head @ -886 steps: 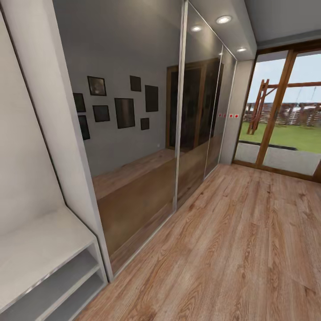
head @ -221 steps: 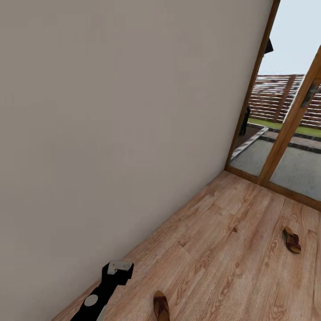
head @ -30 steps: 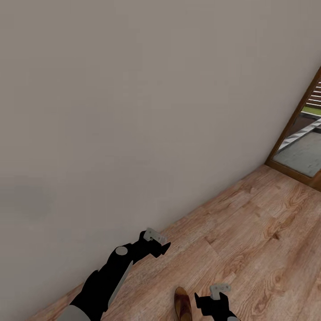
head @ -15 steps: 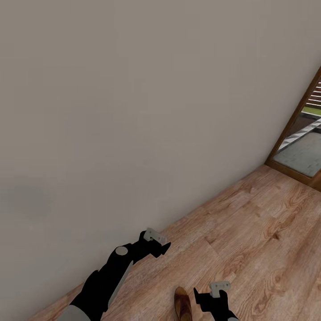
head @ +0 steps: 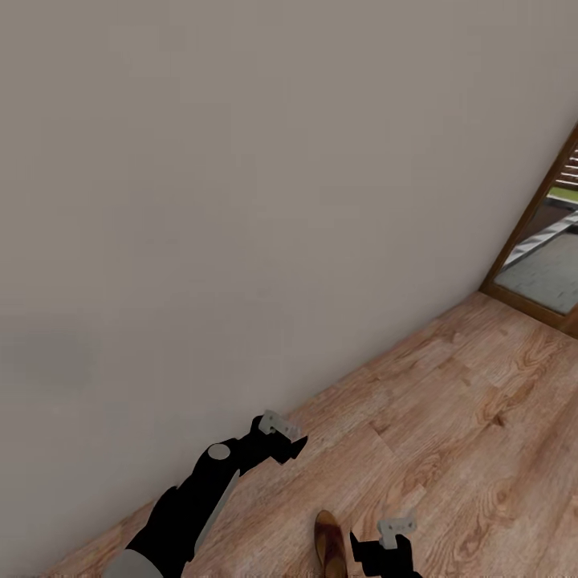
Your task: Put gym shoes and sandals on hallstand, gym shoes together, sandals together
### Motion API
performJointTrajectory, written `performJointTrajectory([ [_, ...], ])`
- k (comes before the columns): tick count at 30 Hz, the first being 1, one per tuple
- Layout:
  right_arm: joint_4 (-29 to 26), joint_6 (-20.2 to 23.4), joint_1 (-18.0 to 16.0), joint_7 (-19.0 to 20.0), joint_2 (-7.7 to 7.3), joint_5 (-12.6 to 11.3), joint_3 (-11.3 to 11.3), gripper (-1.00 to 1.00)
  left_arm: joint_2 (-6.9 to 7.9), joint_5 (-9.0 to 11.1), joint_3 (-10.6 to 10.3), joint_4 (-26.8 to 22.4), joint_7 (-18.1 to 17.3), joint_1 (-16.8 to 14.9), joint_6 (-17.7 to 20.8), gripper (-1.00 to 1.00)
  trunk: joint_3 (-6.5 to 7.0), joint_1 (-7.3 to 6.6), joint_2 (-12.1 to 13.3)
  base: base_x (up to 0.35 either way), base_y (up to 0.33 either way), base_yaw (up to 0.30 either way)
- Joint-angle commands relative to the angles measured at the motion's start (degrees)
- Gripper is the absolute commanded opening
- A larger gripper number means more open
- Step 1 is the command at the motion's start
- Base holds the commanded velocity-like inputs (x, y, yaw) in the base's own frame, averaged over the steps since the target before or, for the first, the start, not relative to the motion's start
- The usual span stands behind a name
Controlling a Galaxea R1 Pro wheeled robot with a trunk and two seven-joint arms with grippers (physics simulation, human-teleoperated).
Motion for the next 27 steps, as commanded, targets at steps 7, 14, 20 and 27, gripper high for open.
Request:
performJointTrajectory([
  [7,0.11,-0.17,-0.02,0.03,0.00,0.00,-0.01,1.00,-0.02,-0.15,0.06,-0.05,-0.24,-0.02,0.32,1.00,-1.94,1.54,-2.84,0.000,0.000,0.113],
  [14,0.11,-0.17,-0.02,0.03,0.00,0.00,0.03,1.00,-0.02,-0.15,0.06,-0.03,-0.25,-0.02,0.28,1.00,-3.79,3.07,-5.65,0.000,0.000,0.170],
  [20,0.10,-0.17,-0.02,0.04,0.00,0.00,-0.02,1.00,-0.02,-0.18,0.06,-0.03,-0.25,-0.02,0.27,1.00,-5.33,4.39,-8.06,0.000,0.000,0.184],
  [27,0.13,-0.17,-0.02,0.04,0.00,0.00,-0.03,1.00,-0.02,-0.19,0.06,-0.05,-0.27,-0.02,0.28,1.00,-7.21,5.93,-10.86,0.000,0.000,0.053],
])
